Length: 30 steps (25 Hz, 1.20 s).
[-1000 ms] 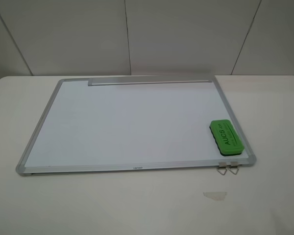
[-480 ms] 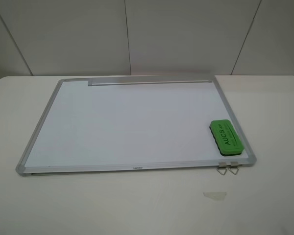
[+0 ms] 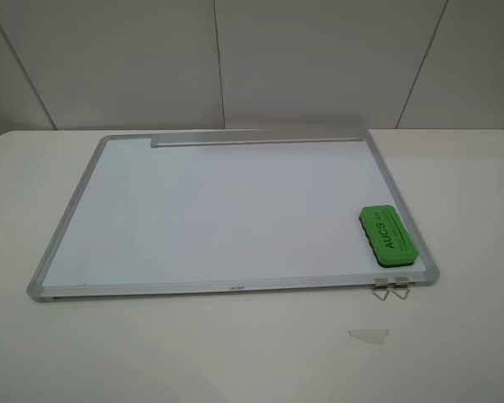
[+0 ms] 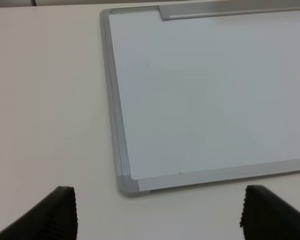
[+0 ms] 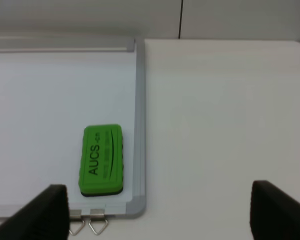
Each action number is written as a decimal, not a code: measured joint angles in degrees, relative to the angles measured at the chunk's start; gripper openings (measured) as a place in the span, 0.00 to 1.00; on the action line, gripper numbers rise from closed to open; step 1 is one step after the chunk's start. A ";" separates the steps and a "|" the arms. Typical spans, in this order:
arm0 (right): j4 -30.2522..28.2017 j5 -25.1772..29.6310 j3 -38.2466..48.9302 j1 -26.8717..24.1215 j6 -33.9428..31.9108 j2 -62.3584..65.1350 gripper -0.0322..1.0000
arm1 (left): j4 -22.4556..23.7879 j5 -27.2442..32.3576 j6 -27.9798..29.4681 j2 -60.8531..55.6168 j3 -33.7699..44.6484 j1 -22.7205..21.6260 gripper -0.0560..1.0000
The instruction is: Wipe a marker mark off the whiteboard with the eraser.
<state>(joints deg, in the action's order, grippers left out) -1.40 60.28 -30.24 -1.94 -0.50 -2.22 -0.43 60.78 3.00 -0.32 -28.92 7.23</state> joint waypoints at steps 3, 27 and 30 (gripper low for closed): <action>0.00 0.08 0.00 0.00 0.00 2.39 0.74 | 0.00 0.00 0.00 0.00 0.00 0.00 0.70; 0.29 0.14 0.00 0.00 -1.52 2.44 0.74 | 0.00 0.00 0.00 0.00 0.00 0.00 0.70; 0.29 0.14 0.00 0.00 -1.52 2.44 0.74 | 0.00 0.00 0.00 0.00 0.00 0.00 0.70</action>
<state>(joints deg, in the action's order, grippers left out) -1.11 60.42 -30.24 -1.94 -2.02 0.22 -0.43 60.78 3.00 -0.32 -28.92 7.23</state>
